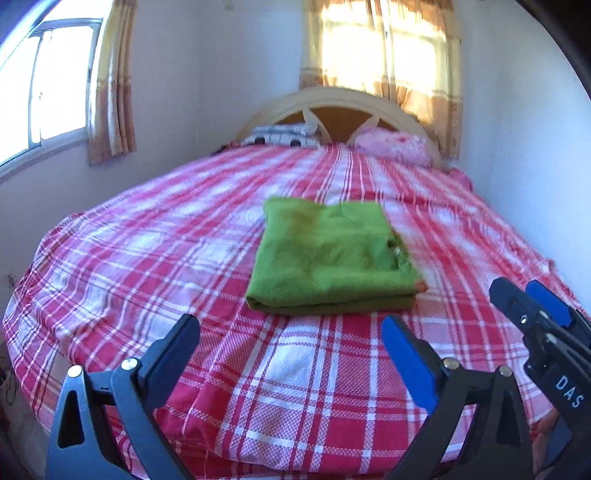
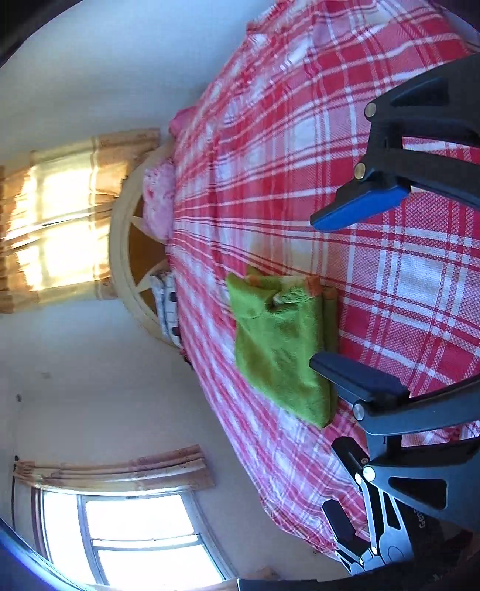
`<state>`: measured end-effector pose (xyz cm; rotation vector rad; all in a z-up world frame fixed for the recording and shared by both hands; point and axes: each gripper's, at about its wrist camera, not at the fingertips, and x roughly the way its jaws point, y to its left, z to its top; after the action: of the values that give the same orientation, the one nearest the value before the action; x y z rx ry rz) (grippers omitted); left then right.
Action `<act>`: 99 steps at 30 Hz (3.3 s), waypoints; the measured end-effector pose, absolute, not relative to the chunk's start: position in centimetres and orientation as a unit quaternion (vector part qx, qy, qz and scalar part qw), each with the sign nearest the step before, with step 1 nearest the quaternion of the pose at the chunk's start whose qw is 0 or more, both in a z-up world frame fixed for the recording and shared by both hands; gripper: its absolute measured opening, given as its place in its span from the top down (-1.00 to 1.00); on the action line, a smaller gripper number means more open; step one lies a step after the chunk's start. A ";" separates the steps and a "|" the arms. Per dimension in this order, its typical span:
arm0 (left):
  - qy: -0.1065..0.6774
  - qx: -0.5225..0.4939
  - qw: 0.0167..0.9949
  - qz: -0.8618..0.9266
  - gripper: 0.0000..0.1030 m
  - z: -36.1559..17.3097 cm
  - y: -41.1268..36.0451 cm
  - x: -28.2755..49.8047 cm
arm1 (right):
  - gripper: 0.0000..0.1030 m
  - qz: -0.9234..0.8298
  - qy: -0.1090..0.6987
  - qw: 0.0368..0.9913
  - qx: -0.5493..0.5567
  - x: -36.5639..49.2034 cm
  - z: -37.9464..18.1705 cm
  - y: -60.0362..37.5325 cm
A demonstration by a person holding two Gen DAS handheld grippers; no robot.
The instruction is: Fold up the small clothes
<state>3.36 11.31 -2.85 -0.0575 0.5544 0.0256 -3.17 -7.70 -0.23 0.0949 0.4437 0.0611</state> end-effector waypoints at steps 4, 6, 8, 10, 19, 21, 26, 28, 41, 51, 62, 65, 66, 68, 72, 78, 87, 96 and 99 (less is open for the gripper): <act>0.242 -0.049 0.969 -0.004 -1.00 -1.2 11.9 1.3 | -0.41 0.018 0.182 0.983 0.034 -5.4 1.4 -7.3; 0.229 -0.050 0.972 -0.010 -1.00 -0.5 11.9 0.4 | -0.50 0.011 0.155 0.987 0.032 -6.6 2.5 -7.3; 0.210 -0.039 0.977 -0.010 -1.00 0.0 11.8 -0.5 | -0.54 0.005 0.126 0.992 0.027 -8.1 3.6 -7.1; 0.195 -0.023 0.981 0.000 -1.00 0.4 11.4 -1.3 | -0.56 0.000 0.109 0.994 0.019 -9.1 4.4 -6.9; 0.169 0.000 0.986 0.003 -1.00 1.7 10.8 -2.6 | -0.67 -0.014 0.053 0.998 -0.011 -12.5 6.7 -5.7; 0.168 -0.004 0.986 0.004 -1.00 1.8 10.8 -2.8 | -0.67 -0.015 0.050 0.999 -0.011 -12.9 7.0 -5.8; 0.161 -0.001 0.987 0.007 -1.00 2.2 10.6 -3.5 | -0.69 -0.018 0.045 0.999 -0.004 -13.4 7.3 -6.3; 0.154 -0.002 0.988 0.007 -1.00 2.4 10.5 -3.9 | -0.71 -0.022 0.042 0.999 0.000 -13.7 7.3 -6.5; 0.159 -0.008 0.987 -0.005 -1.00 2.6 9.8 -4.0 | -0.76 -0.039 0.041 0.998 0.020 -14.5 7.4 -7.9; 0.158 0.002 0.987 -0.003 -1.00 2.7 9.4 -4.2 | -0.76 -0.036 0.053 0.998 0.021 -14.1 7.1 -7.9; 0.167 -0.002 0.986 0.005 -1.00 2.5 9.9 -3.8 | -0.77 -0.040 0.055 0.997 0.025 -14.0 7.1 -8.1; 0.167 -0.002 0.986 0.006 -1.00 2.5 9.9 -3.8 | -0.77 -0.039 0.056 0.997 0.025 -14.0 7.1 -8.1; 0.166 -0.002 0.986 0.007 -1.00 2.5 9.9 -3.9 | -0.77 -0.039 0.057 0.997 0.024 -14.0 7.1 -8.1; 0.167 0.000 0.986 0.008 -1.00 2.6 9.9 -3.8 | -0.77 -0.039 0.058 0.997 0.024 -13.9 7.1 -8.1; 0.169 -0.002 0.986 0.007 -1.00 2.6 10.0 -3.6 | -0.77 -0.040 0.058 0.997 0.022 -13.9 7.1 -8.2; 0.170 0.004 0.985 0.010 -1.00 2.5 9.9 -3.5 | -0.77 -0.041 0.058 0.997 0.022 -13.9 7.0 -8.2; 0.191 0.008 0.981 0.015 -1.00 1.9 9.7 -3.0 | -0.77 -0.043 0.061 0.997 0.022 -13.7 6.7 -8.4; 0.199 -0.010 0.980 -0.001 -1.00 1.8 10.0 -2.8 | -0.77 -0.044 0.066 0.997 0.021 -13.6 6.2 -8.5; 0.195 -0.011 0.981 -0.001 -1.00 1.7 10.0 -2.7 | -0.77 -0.044 0.067 0.997 0.020 -13.7 6.2 -8.6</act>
<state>-2.75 10.00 1.73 -0.0213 0.3927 -0.0020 -13.67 -8.56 6.15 0.0407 0.1346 -0.0890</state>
